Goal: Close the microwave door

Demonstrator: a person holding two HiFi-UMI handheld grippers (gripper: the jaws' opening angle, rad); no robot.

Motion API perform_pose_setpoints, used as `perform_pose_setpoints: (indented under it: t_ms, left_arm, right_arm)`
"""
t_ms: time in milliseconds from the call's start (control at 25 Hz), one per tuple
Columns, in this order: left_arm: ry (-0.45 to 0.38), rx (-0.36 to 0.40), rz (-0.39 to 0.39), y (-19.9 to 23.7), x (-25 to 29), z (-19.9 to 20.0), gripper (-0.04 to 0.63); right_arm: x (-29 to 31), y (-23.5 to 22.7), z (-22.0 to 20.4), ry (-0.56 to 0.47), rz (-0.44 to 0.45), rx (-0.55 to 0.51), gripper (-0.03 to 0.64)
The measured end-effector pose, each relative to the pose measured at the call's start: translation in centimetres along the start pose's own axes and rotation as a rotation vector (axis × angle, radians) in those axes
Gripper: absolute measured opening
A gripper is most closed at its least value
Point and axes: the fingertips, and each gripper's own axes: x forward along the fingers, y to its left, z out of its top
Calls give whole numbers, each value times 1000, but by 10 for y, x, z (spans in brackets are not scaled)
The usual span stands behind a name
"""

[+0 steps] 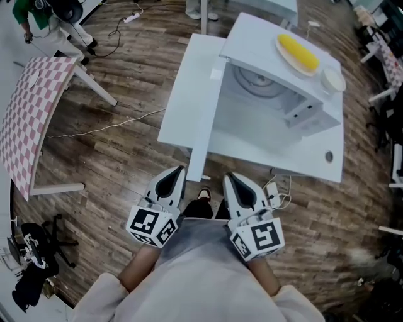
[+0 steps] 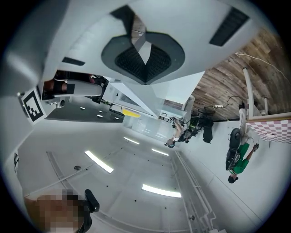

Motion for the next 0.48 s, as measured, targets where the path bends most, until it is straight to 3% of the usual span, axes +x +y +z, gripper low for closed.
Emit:
perform_pose_setpoints:
  t_ms: [480]
  left_arm:
    - [14, -4, -35, -20, 16, 3, 18]
  right_arm:
    - [-11, -22, 0, -5, -36, 35, 23]
